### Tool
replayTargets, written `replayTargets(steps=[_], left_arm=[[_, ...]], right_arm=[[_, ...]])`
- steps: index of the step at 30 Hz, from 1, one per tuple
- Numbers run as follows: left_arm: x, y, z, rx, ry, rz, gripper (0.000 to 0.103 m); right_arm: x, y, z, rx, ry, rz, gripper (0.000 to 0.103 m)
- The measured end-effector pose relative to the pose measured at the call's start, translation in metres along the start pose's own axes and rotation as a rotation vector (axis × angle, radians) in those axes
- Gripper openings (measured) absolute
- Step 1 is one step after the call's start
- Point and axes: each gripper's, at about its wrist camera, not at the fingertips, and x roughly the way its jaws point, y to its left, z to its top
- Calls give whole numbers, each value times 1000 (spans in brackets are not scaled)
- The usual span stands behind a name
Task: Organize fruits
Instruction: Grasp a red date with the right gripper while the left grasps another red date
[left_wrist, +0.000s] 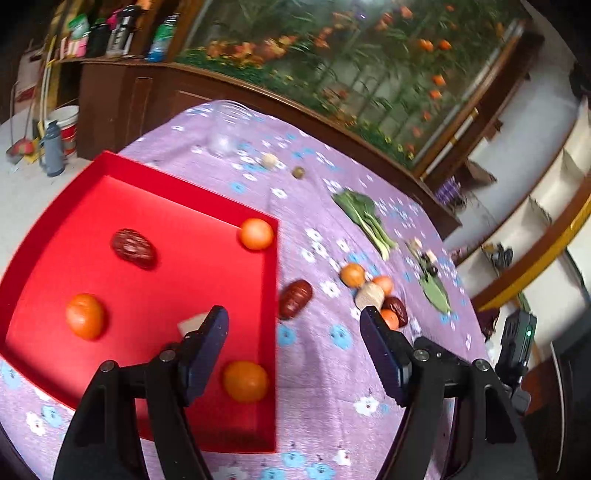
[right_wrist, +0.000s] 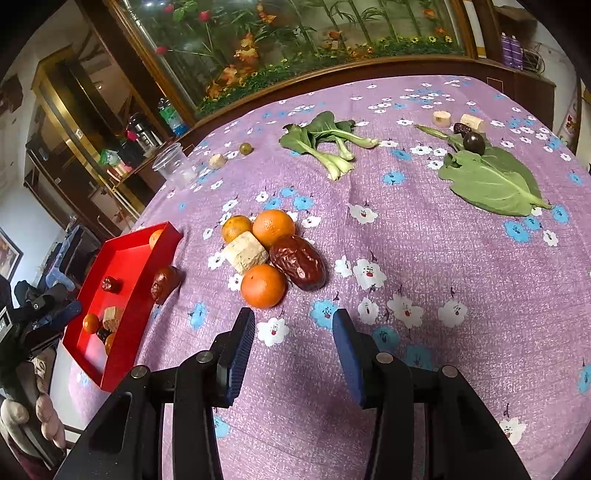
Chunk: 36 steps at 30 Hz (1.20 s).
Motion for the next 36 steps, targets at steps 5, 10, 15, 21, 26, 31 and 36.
replayTargets(steps=[5, 10, 15, 21, 26, 31, 36], left_arm=[[15, -17, -5, 62, 36, 41, 73], [37, -32, -4, 159, 66, 79, 73], [72, -57, 2, 313, 122, 99, 73], [117, -75, 3, 443, 187, 169, 73], [126, -63, 9, 406, 225, 192, 67], [117, -56, 10, 393, 217, 188, 43], [124, -49, 12, 362, 240, 180, 42]], right_arm=[[-2, -3, -7, -16, -2, 14, 48], [-3, -14, -9, 3, -2, 25, 48], [-3, -19, -10, 10, -1, 30, 48], [-1, -20, -9, 17, 8, 37, 48], [-2, -15, -2, -13, 8, 33, 48], [7, -8, 15, -59, 5, 3, 48], [25, -5, 26, -86, 17, -36, 48]])
